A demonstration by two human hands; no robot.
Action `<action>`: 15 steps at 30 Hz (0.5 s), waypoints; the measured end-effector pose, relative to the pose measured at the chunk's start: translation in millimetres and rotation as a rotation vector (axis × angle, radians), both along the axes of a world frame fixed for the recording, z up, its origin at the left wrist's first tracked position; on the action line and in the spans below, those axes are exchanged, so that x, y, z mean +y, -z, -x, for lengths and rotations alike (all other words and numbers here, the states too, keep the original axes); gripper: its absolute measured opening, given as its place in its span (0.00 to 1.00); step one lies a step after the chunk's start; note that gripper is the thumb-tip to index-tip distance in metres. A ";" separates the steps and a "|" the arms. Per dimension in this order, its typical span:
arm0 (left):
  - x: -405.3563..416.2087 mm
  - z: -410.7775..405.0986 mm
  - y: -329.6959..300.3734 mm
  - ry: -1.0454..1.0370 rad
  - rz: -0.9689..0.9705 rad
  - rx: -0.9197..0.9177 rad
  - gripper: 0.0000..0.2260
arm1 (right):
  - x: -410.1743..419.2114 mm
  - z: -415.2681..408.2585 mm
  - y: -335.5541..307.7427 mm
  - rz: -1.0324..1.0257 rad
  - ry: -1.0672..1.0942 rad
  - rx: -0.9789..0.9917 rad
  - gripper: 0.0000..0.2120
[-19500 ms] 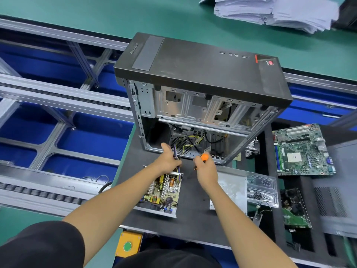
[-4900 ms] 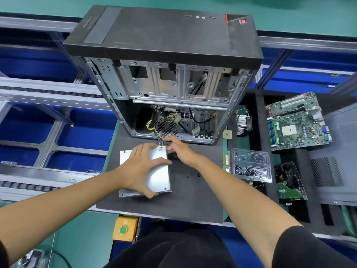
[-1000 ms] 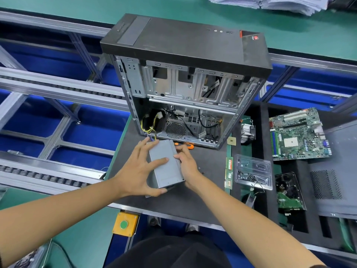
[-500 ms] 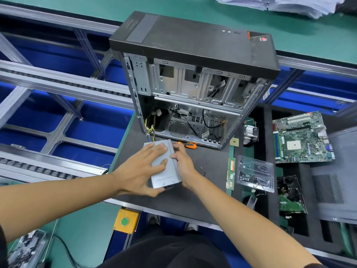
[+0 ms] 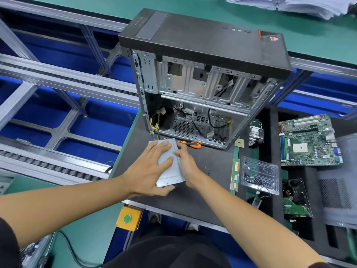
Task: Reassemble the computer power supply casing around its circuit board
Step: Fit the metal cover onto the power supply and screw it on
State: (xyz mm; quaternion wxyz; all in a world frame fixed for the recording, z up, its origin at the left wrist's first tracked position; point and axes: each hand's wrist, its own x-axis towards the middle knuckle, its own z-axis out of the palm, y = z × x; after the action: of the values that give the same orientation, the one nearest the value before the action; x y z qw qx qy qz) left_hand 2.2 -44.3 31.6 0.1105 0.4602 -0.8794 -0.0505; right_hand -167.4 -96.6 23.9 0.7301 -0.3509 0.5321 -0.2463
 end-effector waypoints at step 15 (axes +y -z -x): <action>-28.9 37.5 -13.8 0.190 -0.063 0.016 0.24 | -11.8 30.5 5.1 -0.151 0.060 -0.152 0.18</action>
State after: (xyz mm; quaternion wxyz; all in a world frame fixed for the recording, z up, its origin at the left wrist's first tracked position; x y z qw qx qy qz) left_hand -35.4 -73.1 45.4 0.0980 0.3777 -0.9161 -0.0921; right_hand -197.9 -108.3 18.8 0.7850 -0.2593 0.5025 -0.2531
